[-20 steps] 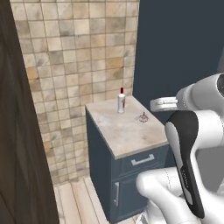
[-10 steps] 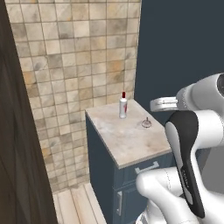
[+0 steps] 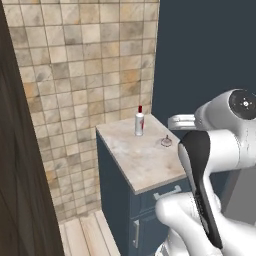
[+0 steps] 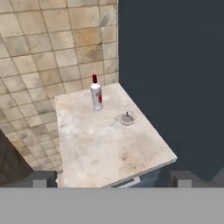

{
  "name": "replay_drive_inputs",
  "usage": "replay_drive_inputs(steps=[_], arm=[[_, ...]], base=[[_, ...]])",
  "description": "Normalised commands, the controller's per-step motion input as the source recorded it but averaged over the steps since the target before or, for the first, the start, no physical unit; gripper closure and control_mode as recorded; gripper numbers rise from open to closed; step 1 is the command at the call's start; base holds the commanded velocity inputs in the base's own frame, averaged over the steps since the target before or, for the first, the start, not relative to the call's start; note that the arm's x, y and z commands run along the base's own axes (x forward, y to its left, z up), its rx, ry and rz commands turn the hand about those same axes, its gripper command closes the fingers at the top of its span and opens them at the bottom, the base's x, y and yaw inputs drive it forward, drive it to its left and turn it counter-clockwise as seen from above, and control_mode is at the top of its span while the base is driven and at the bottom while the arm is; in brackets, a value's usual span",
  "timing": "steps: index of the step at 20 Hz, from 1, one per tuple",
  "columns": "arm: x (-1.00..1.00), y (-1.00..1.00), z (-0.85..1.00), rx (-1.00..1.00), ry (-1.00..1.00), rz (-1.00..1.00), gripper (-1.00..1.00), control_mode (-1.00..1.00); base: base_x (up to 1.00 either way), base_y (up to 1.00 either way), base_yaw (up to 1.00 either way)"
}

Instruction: Place the liquors on the top shelf of the fridge to keep them out of children's reach, and place the garlic on lower shelves for easy access.

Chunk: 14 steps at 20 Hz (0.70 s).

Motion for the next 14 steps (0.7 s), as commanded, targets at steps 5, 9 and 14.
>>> replay_drive_inputs(steps=[5,9,14], arm=[[0.27,-0.01,-0.55,0.00,0.01,-0.22,-1.00,-1.00],[0.38,0.00,-0.34,0.00,0.13,-0.22,-1.00,-1.00],[0.39,-0.02,-0.21,0.00,0.19,-0.16,-1.00,-1.00]], base=[[0.00,0.00,0.00],[0.00,0.00,0.00],[0.00,0.00,0.00]])
